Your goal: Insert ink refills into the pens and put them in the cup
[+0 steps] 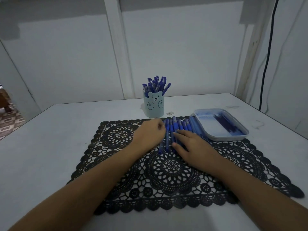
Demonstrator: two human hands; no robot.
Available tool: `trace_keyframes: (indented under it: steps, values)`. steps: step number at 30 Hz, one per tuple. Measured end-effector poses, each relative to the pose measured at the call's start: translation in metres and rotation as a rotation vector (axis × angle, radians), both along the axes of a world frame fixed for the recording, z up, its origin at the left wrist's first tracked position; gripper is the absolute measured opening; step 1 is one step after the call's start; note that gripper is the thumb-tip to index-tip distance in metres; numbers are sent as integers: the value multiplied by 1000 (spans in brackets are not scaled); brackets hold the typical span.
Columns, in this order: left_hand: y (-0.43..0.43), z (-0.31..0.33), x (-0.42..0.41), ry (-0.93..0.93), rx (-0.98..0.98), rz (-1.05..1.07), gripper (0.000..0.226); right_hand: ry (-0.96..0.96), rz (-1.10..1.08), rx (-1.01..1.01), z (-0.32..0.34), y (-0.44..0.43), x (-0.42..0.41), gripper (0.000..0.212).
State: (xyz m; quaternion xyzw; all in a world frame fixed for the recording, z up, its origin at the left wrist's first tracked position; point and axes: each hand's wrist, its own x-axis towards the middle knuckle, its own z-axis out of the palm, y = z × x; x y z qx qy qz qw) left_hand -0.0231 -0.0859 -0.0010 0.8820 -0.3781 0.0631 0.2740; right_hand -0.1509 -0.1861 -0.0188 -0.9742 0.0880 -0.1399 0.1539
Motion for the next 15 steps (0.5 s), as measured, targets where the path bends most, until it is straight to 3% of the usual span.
trace_keyframes:
  steps: [5, 15]
  values:
    - [-8, 4, 0, 41, 201, 6, 17, -15, 1, 4, 1, 1, 0, 47]
    - [12, 19, 11, 93, 332, 15, 16, -41, 8, -7, 4, 1, -1, 41]
